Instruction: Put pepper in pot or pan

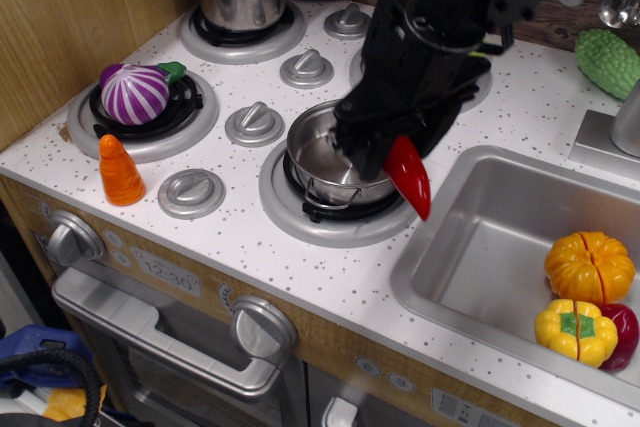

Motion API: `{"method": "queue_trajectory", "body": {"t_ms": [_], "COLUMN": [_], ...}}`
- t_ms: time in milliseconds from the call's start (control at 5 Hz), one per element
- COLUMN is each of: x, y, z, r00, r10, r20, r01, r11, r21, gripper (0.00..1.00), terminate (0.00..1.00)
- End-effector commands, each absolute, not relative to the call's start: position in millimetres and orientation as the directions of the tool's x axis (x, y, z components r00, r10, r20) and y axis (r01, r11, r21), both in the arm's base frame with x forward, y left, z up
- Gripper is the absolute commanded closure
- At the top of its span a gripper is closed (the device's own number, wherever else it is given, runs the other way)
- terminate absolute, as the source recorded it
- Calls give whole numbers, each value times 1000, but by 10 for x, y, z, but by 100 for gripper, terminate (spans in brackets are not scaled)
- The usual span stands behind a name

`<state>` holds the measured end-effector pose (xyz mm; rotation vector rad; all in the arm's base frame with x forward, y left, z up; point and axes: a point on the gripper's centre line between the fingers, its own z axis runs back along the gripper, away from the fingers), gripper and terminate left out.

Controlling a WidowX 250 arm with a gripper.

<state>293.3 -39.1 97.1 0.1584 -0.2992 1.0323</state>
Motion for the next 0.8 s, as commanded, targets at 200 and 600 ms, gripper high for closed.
{"method": "queue_trajectory", "body": {"t_ms": [200,600], "x": [3375,3380], "y": [-36,16], "z": [823,667], "r00": [549,546], "r10": [757,768], "r20": [354,335], "r01": [-780,-761], "r11": [616,622], "r21": [-108,-185], "gripper": [100,0], "terminate": [0,0]}}
